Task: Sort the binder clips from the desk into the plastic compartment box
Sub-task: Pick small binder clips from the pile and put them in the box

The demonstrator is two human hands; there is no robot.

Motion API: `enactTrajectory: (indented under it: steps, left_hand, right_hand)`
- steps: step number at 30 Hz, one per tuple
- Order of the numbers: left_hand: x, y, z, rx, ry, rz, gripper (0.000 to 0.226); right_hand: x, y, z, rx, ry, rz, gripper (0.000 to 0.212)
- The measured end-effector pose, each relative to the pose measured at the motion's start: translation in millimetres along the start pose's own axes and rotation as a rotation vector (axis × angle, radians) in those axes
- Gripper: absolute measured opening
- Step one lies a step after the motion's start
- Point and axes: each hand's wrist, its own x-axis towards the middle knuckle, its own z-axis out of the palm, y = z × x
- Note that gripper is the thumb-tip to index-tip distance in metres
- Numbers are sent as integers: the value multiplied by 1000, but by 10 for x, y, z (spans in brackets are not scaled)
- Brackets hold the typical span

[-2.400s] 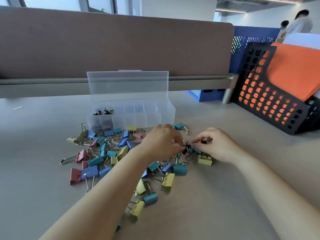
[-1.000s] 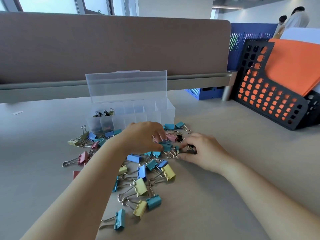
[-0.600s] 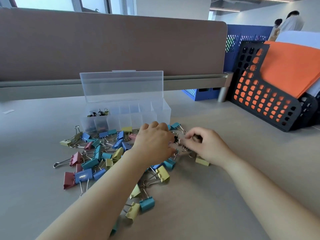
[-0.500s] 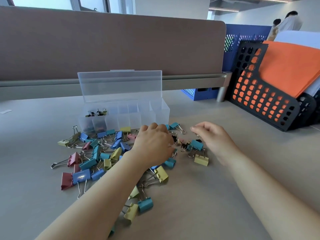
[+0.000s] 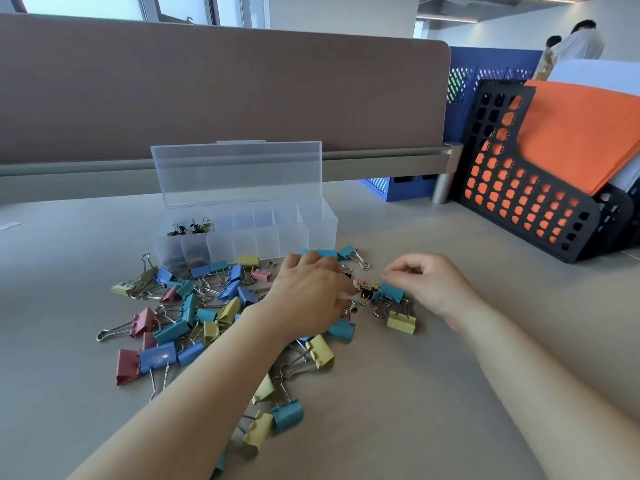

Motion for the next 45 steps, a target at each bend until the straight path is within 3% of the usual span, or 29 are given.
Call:
enactTrajectory:
  steps: [4, 10, 12, 15, 21, 26, 28, 32, 34, 36, 39, 41, 45]
  left_hand:
    - [-11, 0, 5, -30, -35, 8, 32]
    - [-6, 1, -36, -62, -53, -3, 35]
    - [-2, 1, -31, -52, -32, -9, 31]
    - [-8, 10, -11, -12, -38, -8, 33]
    - [6, 32, -20, -48, -26, -21, 27]
    - [32, 32, -25, -39, -32, -44, 15]
    - [42, 32, -15, -43, -21, -47, 13]
    - [55, 13, 30, -103, -11, -40, 20]
    - [59, 0, 41, -119, -5, -31, 21]
    - [67, -2, 43, -136, 7, -27, 22]
    - [89, 14, -27, -379, 70, -92, 20]
    - [98, 37, -126, -732, 90, -206, 17]
    - [111, 77, -298, -1523, 104, -474, 11]
  right_hand:
    - [18, 59, 87, -275, -49, -65, 10]
    - [-13, 14, 82, -323, -74, -58, 13]
    - [-41, -27, 67, -411, -66, -64, 6]
    - [-80, -94, 54, -591, -72, -68, 18]
    - [-47, -100, 83, -583, -136, -61, 15]
    - [-43, -160, 38, -78, -91, -17, 14]
    - [-17, -172, 10, 131, -92, 82, 16]
    - [40, -137, -58, 800, -187, 372, 25]
    - [43, -136, -69, 898, -179, 400, 27]
    - [54, -127, -45, 784, -125, 334, 24]
    - [33, -134, 16, 294, -51, 111, 27]
    - [20, -136, 61, -13, -45, -15, 36]
    - [50, -118, 142, -308, -48, -94, 34]
